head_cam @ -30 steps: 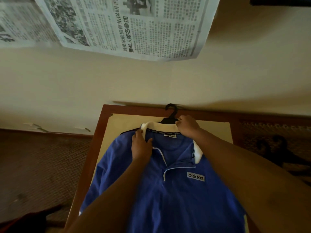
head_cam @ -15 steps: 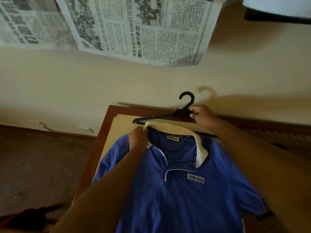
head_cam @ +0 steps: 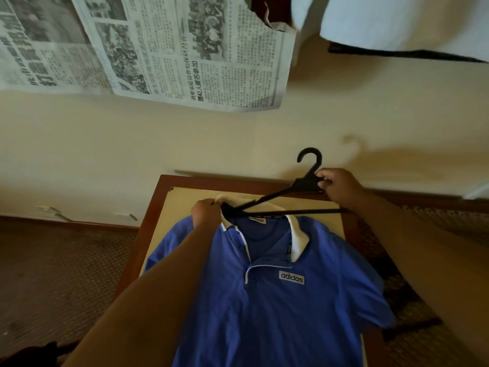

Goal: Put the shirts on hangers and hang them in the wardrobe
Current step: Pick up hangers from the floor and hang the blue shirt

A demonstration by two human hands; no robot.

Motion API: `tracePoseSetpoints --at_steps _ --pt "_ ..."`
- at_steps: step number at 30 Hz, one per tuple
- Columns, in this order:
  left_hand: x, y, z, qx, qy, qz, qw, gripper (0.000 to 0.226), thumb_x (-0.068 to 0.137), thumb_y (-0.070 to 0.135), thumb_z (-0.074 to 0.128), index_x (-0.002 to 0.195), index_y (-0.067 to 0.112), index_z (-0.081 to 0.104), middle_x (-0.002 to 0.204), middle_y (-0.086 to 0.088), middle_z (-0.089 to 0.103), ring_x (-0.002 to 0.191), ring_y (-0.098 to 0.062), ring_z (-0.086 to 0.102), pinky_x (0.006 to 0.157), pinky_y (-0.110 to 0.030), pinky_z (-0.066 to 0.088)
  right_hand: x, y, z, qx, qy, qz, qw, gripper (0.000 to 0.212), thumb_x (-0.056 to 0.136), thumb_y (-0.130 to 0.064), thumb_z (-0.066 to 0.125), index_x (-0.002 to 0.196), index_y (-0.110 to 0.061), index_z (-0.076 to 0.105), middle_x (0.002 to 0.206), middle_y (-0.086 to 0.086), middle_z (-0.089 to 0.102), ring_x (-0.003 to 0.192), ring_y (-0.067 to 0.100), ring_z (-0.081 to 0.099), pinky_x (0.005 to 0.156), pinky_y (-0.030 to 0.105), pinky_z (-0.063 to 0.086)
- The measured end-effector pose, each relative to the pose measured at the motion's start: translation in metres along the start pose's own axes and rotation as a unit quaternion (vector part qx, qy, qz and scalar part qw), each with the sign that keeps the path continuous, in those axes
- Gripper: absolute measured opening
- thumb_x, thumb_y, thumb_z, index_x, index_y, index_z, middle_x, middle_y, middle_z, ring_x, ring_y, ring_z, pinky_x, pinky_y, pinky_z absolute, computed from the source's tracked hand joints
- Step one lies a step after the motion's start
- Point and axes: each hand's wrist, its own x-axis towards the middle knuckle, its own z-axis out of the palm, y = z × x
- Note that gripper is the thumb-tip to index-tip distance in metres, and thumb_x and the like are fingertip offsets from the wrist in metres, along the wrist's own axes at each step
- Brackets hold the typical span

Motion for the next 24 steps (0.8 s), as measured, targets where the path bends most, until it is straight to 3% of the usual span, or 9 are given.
tracePoseSetpoints --at_steps 5,11,16,20,22,24 --pt "-0.005 0.004 -0.001 -0.050 0.011 -0.016 0.999 0.032 0.099 0.027 0.045 0.098 0.009 0.071 0.091 -0.011 0.070 0.082 -0.025 0.062 0.070 -0.027 0.040 -0.001 -0.022 0.049 0.003 -0.048 -0.018 0.999 0.019 0.091 0.001 0.055 0.105 -0.003 0.066 0.096 0.012 0.063 0.090 0.022 0.056 0.075 0.025 0.035" --pt "-0.004 0.005 0.000 -0.076 -0.008 -0.033 0.997 0.031 0.099 0.028 0.045 0.099 0.008 0.069 0.081 -0.005 0.062 0.079 -0.023 0.061 0.070 -0.028 0.043 0.013 -0.056 0.113 0.031 -0.093 -0.007 0.995 0.030 0.092 -0.001 0.054 0.122 0.000 0.061 0.121 0.020 0.062 0.110 0.035 0.057 0.081 0.029 0.041" --pt "-0.002 -0.002 0.003 -0.088 0.002 -0.013 0.996 0.031 0.101 0.028 0.042 0.100 0.008 0.066 0.087 -0.005 0.066 0.069 -0.012 0.054 0.055 -0.020 0.035 0.024 -0.063 0.134 0.006 -0.080 0.001 0.997 0.035 0.097 -0.003 0.047 0.130 -0.002 0.055 0.131 0.021 0.056 0.118 0.037 0.051 0.093 0.038 0.042" --pt "-0.001 -0.010 0.011 -0.030 -0.009 0.025 0.999 0.029 0.099 0.021 0.042 0.117 0.006 0.059 0.108 -0.011 0.064 0.097 -0.025 0.060 0.074 -0.026 0.041 0.010 -0.053 0.136 -0.009 -0.031 0.012 0.999 0.036 0.095 -0.009 0.050 0.131 -0.006 0.054 0.130 0.018 0.056 0.119 0.037 0.051 0.096 0.044 0.044" --pt "-0.006 -0.015 0.020 0.045 -0.006 0.060 0.997 0.033 0.096 0.020 0.047 0.128 0.011 0.050 0.125 -0.012 0.053 0.112 -0.027 0.053 0.087 -0.032 0.042 -0.014 -0.045 0.140 -0.042 0.044 0.029 0.998 0.036 0.093 -0.015 0.055 0.128 -0.007 0.054 0.128 0.017 0.055 0.118 0.036 0.050 0.096 0.046 0.043" --pt "-0.016 -0.015 0.028 0.129 0.025 0.136 0.982 0.044 0.092 0.024 0.052 0.135 0.018 0.044 0.136 -0.008 0.040 0.125 -0.027 0.039 0.102 -0.037 0.034 -0.047 -0.037 0.146 -0.100 0.083 0.034 0.991 0.037 0.088 -0.027 0.063 0.120 -0.009 0.055 0.118 0.013 0.056 0.109 0.032 0.053 0.088 0.041 0.045"
